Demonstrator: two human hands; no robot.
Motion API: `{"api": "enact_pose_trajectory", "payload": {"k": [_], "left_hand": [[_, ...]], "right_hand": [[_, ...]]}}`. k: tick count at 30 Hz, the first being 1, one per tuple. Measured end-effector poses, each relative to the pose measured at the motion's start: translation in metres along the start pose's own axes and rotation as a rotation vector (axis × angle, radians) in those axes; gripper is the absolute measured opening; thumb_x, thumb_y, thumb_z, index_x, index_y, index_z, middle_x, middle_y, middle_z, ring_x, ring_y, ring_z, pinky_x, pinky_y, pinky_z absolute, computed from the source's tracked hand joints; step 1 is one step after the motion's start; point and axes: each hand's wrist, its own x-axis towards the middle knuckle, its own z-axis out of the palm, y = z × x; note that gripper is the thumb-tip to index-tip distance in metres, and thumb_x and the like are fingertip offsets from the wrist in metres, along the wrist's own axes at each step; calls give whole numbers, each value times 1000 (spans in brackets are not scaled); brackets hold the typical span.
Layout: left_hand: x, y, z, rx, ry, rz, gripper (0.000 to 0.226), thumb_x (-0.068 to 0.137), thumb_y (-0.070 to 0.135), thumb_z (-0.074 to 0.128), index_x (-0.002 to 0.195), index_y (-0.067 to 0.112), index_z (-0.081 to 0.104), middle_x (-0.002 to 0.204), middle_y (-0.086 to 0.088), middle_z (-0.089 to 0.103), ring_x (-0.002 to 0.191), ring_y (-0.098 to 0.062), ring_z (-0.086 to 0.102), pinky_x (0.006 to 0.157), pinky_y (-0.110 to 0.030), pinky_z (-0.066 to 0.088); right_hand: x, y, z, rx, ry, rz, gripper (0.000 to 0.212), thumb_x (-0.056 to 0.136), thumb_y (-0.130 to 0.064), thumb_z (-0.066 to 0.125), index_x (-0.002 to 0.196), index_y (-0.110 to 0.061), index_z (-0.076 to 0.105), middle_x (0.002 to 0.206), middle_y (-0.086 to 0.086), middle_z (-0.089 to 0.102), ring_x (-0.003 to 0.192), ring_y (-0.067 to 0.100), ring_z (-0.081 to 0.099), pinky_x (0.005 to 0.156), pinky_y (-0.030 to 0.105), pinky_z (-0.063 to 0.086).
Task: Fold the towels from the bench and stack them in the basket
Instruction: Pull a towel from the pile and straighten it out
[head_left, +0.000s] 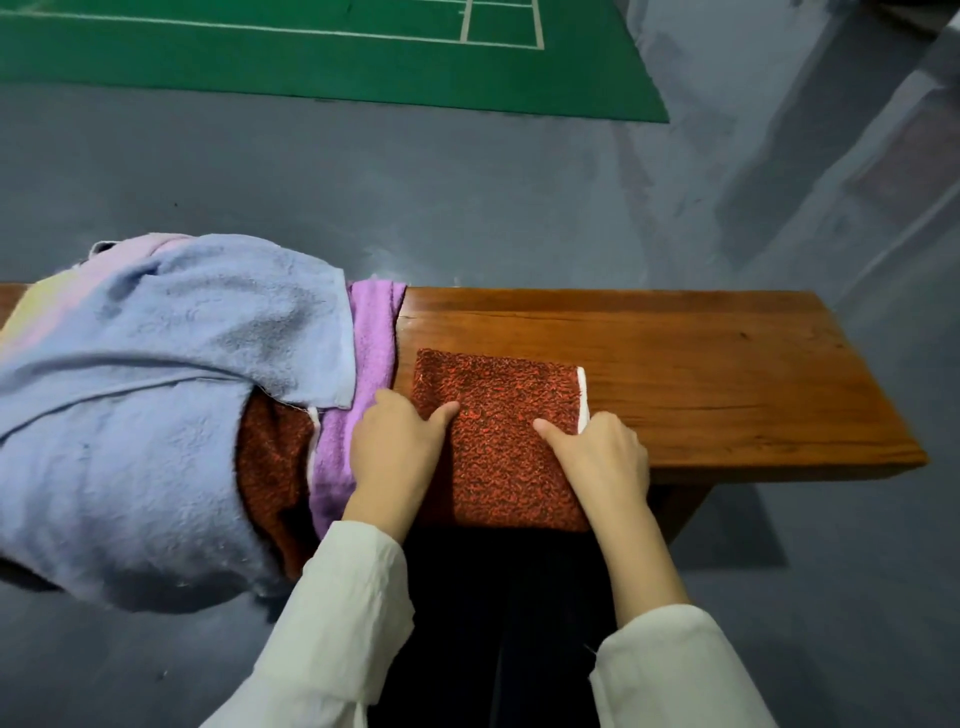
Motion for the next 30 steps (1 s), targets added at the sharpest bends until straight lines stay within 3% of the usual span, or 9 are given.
{"api": "enact_pose_trajectory", "payload": {"k": [5, 10, 16, 20, 25, 30], "left_hand": [[3, -3, -4, 11, -107, 79, 63, 88, 64, 44, 106, 8, 65, 109, -18, 67, 105, -34, 61, 82, -37, 46], [-6, -11, -12, -387, -118, 132, 47, 96, 50, 42, 114, 12, 62, 116, -12, 66, 111, -27, 59, 90, -32, 42], [-25, 7, -26, -532, -20, 263, 41, 100, 35, 42, 123, 5, 57, 114, -7, 65, 108, -22, 57, 78, -20, 31], [-48, 40, -29, -556, -33, 399, 27, 100, 27, 43, 111, 9, 60, 99, 4, 56, 94, -13, 50, 71, -19, 27], [-88, 92, -12, -573, -183, 565, 19, 100, 30, 44, 99, 15, 56, 88, 11, 59, 90, -14, 54, 69, -25, 30], [-145, 152, 12, -543, -342, 750, 24, 100, 34, 43, 105, 15, 58, 102, 1, 64, 94, -15, 55, 70, -25, 30]], "right_hand": [[-2, 1, 3, 11, -25, -202, 43, 92, -52, 50, 103, -12, 63, 104, 9, 67, 99, 31, 61, 73, 33, 43], [-13, 2, 2, 424, -24, -284, 30, 96, -41, 49, 106, -13, 50, 96, 4, 62, 90, 25, 60, 76, 36, 47], [-27, 12, -18, 590, 78, -321, 20, 98, -34, 48, 105, -16, 44, 84, -7, 55, 77, 15, 56, 68, 32, 42], [-39, 39, -47, 643, 195, -289, 17, 97, -33, 50, 101, -18, 45, 82, -10, 53, 73, 3, 51, 59, 20, 38], [-66, 97, -92, 658, 370, -177, 20, 95, -37, 52, 97, -18, 46, 82, -3, 57, 72, 12, 52, 63, 32, 37], [-99, 172, -135, 635, 557, -12, 24, 97, -39, 46, 93, -15, 46, 88, 11, 60, 87, 32, 56, 70, 35, 37]]}}
